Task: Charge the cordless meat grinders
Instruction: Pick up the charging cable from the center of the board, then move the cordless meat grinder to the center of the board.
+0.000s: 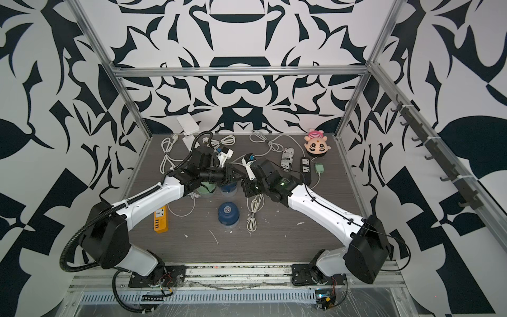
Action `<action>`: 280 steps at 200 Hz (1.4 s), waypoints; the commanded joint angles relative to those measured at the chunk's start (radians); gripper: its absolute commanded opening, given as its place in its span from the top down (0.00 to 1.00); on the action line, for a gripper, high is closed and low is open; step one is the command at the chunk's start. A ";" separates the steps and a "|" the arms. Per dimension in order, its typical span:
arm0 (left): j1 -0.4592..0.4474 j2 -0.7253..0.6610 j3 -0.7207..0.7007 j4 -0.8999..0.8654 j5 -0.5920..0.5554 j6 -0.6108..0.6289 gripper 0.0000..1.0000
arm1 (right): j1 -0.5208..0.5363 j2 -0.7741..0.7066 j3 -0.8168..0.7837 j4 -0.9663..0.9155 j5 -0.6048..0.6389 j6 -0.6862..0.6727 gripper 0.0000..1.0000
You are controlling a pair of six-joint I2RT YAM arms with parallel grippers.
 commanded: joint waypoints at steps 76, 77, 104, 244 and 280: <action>0.006 -0.018 -0.021 0.023 0.014 -0.018 1.00 | 0.000 -0.035 0.036 0.014 0.002 0.001 0.83; 0.006 -0.018 -0.021 0.023 0.014 -0.018 1.00 | 0.000 -0.035 0.036 0.014 0.002 0.001 0.83; 0.006 -0.018 -0.029 0.026 0.014 -0.019 1.00 | -0.001 -0.030 0.043 0.010 0.001 -0.005 0.96; 0.069 -0.201 -0.108 -0.420 -0.313 0.141 0.25 | -0.001 -0.082 0.000 -0.200 0.263 -0.108 1.00; 0.016 -0.277 -0.240 -0.400 -0.356 0.068 0.17 | 0.000 -0.072 -0.054 -0.183 0.244 -0.075 1.00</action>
